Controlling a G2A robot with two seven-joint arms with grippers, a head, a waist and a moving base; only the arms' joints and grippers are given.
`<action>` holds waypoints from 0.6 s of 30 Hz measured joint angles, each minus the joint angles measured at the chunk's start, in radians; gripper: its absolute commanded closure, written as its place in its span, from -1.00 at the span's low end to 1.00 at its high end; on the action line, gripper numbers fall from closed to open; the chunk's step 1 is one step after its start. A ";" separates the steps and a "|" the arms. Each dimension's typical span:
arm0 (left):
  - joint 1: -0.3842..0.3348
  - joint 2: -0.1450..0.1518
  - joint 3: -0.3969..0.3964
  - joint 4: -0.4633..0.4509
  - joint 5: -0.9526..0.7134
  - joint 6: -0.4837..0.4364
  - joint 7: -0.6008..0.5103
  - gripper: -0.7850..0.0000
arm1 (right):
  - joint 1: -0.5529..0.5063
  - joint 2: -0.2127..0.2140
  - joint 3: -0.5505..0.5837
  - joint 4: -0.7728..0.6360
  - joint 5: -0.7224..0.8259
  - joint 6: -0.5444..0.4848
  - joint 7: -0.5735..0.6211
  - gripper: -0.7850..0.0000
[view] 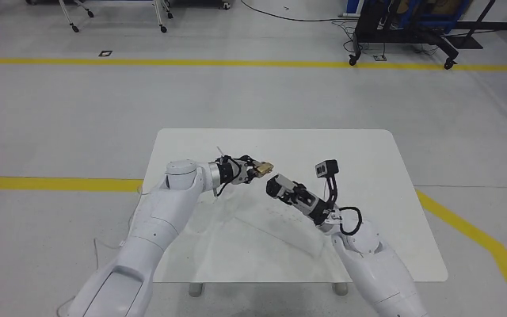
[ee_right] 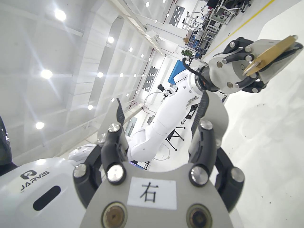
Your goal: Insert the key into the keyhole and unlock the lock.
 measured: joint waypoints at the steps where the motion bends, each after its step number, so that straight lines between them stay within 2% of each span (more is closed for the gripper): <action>1: -0.002 0.000 0.000 0.004 -0.003 -0.003 -0.003 1.00 | 0.012 -0.002 -0.007 0.011 -0.010 0.018 -0.023 1.00; 10: -0.008 -0.002 0.005 0.014 -0.008 -0.029 -0.009 1.00 | 0.082 -0.016 -0.050 0.073 -0.063 0.111 -0.150 1.00; 18: -0.007 -0.003 0.004 0.010 -0.010 -0.054 0.005 1.00 | 0.111 -0.023 -0.071 0.096 -0.115 0.142 -0.222 1.00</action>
